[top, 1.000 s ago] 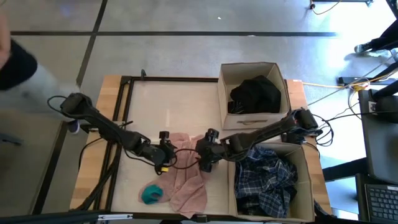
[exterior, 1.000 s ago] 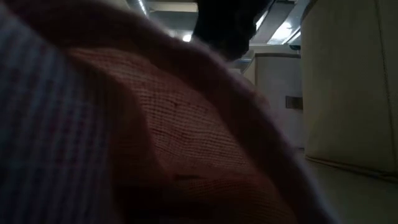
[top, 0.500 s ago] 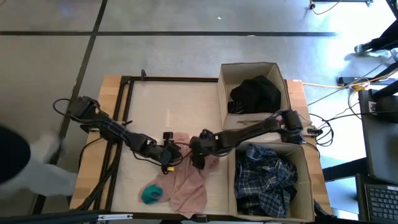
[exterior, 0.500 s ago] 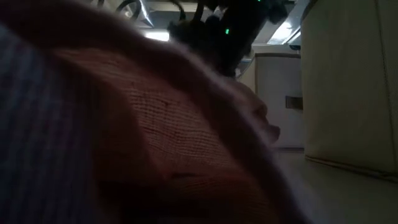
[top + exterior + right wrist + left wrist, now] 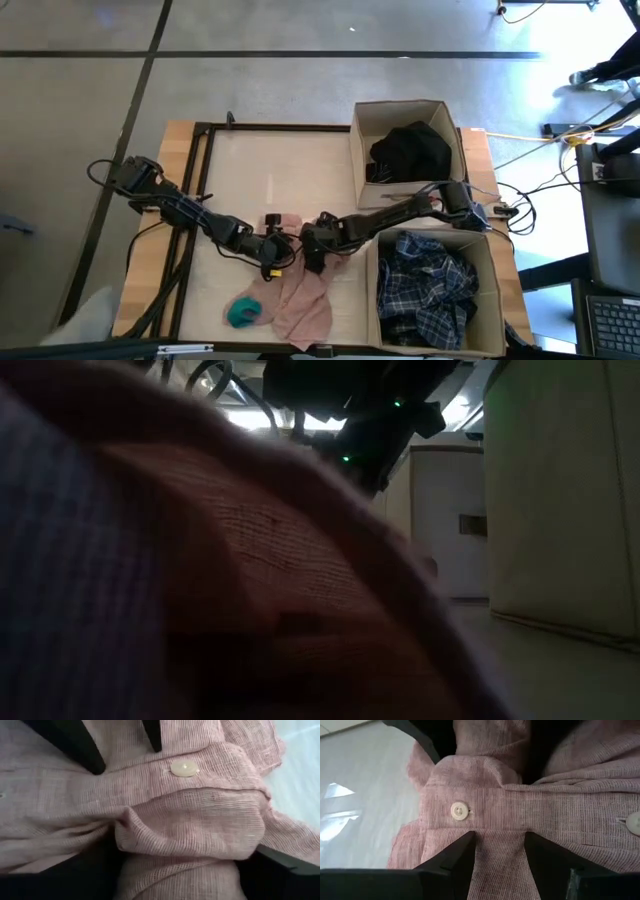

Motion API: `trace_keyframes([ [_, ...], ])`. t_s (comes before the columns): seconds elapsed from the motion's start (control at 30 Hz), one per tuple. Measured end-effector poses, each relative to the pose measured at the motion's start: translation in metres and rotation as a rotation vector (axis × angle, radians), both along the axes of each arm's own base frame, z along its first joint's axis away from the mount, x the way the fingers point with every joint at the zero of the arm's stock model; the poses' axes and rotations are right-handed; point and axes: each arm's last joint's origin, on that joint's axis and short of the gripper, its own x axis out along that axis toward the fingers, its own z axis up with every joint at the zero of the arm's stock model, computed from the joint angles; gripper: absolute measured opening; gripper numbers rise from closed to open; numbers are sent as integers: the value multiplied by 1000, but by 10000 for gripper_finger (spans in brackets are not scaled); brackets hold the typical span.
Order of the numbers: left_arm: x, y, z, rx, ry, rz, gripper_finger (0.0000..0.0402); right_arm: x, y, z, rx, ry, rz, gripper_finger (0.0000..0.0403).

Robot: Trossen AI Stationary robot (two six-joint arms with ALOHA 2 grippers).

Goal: Sort clothes
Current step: Put the pink shirt into the bottom laundry organizer

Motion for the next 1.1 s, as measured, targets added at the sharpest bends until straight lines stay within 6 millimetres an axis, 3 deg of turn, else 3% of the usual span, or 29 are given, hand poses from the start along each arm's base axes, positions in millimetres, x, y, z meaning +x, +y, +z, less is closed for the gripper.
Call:
trace_keyframes([
  [0.43,0,0,0,12,4,-12,164,0,0,-3,-5,7,7,68],
  [0.77,-8,-3,11,20,9,-41,164,-2,5,0,-81,-3,23,64],
  [1.1,-35,-1,49,34,-30,-40,164,-5,18,44,-318,0,41,64],
])
